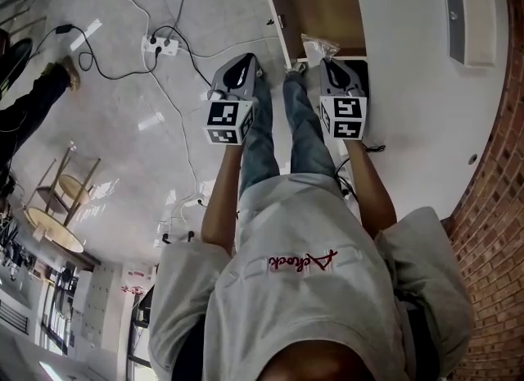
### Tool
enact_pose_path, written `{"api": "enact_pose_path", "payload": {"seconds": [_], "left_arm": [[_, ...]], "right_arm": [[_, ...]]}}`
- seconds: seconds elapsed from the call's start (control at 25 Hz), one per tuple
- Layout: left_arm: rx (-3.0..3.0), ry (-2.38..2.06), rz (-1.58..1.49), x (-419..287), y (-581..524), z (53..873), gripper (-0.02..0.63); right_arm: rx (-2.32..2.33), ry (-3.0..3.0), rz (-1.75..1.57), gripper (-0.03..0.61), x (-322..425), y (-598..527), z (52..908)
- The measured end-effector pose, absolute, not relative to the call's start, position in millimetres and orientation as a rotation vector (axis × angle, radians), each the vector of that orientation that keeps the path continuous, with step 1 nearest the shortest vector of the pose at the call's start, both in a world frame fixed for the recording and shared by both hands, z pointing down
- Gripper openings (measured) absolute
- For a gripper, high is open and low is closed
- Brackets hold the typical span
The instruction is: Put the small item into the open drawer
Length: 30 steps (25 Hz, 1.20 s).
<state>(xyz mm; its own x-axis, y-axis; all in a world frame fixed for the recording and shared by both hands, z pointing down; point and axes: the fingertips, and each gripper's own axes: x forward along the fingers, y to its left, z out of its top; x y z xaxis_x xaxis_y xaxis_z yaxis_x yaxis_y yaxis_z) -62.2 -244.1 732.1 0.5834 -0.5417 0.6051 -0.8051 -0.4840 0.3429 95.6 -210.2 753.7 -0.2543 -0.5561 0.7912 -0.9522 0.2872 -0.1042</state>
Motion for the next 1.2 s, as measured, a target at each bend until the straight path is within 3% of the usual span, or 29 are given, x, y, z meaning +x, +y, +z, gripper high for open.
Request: {"api": "enact_pose_path", "payload": {"seconds": [0.88,1.2], "left_arm": [[2.16,-1.061,0.574,-74,-253,749,0.009],[2.13,-1.047,0.597,-80,-252,761,0.009]], "right_arm": [[1.421,-1.931,0.683,0.017,78,-364,806],[1.352,-1.808,0.809,0.017,90,-360,868]]}}
